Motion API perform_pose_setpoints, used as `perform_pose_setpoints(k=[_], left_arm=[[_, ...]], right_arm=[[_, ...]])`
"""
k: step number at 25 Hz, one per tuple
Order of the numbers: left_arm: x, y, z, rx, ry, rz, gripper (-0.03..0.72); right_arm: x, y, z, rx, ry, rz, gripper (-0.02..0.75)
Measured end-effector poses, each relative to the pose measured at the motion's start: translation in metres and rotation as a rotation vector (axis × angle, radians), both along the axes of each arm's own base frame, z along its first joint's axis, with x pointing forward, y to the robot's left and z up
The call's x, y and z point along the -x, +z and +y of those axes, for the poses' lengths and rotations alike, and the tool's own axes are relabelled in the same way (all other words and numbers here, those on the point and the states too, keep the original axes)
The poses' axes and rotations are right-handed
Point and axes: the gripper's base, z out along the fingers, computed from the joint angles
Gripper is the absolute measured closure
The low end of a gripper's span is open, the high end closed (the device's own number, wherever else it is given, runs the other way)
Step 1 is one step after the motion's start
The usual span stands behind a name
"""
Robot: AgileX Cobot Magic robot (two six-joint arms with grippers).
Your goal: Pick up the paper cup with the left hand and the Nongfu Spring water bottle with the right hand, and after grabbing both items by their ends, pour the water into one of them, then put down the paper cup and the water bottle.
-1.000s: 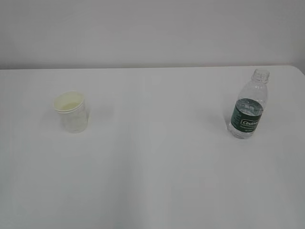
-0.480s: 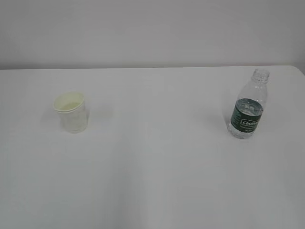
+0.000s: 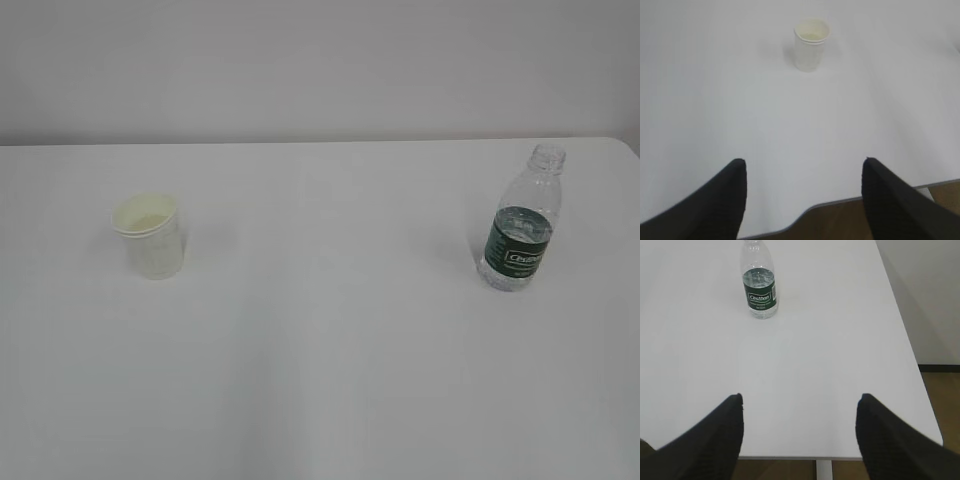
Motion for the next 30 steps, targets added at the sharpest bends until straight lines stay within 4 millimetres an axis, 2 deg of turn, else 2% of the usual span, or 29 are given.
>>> perform_pose_setpoints(k=[5, 9, 19, 25, 30], left_arm=[[0.002, -0.002, -0.001, 0.012, -0.014, 0.022, 0.185], [0.001, -0.005, -0.002, 0.011, -0.016, 0.037, 0.185], [-0.001, -0.006, -0.003, 0.013, -0.016, 0.026, 0.197], [-0.003, -0.006, -0.003, 0.013, -0.013, 0.01, 0.201], [-0.004, -0.006, 0.0, -0.009, 0.006, -0.005, 0.202]], right_arm=[[-0.001, -0.002, 0.0, 0.001, 0.0, 0.014, 0.202], [-0.006, -0.012, 0.001, 0.005, -0.001, 0.054, 0.202], [-0.008, -0.01, -0.002, 0.034, -0.022, 0.02, 0.209], [-0.014, -0.019, -0.002, 0.043, -0.023, 0.031, 0.211], [-0.016, -0.018, -0.002, 0.046, -0.023, 0.007, 0.214]])
